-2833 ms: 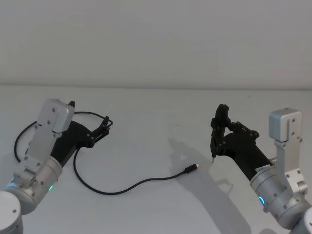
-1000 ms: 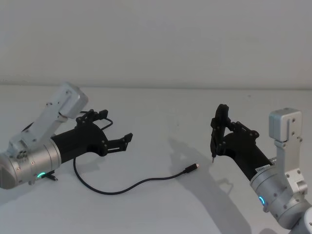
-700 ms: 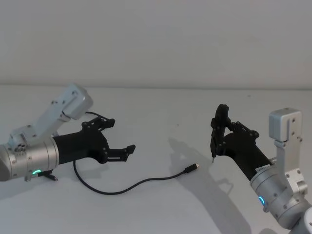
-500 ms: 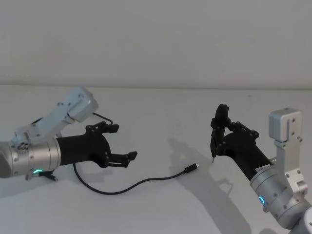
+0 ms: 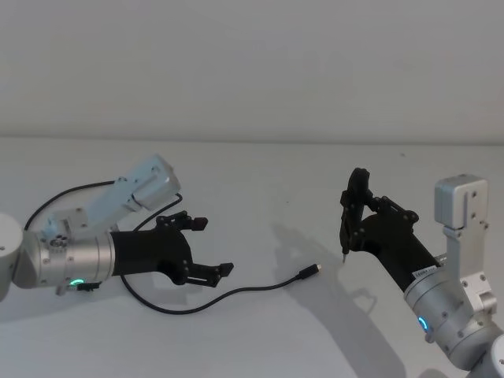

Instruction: Pick up the data cable with the one hand.

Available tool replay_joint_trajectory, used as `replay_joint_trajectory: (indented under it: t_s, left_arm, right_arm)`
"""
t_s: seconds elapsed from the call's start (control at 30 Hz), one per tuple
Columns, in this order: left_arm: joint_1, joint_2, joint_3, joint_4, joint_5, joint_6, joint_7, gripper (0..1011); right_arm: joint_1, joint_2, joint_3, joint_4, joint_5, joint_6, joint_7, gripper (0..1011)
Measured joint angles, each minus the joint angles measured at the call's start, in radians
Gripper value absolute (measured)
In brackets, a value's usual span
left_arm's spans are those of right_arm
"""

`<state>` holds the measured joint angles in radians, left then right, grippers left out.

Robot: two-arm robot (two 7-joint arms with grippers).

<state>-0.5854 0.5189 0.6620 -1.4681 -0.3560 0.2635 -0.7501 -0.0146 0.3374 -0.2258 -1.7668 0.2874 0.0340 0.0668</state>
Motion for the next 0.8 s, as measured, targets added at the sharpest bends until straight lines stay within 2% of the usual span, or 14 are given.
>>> replay_joint_trajectory:
  t_s: [0.8]
  left_arm:
    - [-0.022, -0.044, 0.080, 0.075, 0.029, -0.009, 0.007, 1004]
  right_arm:
    - [0.000, 0.000, 0.000, 0.000, 0.000, 0.000, 0.000, 275]
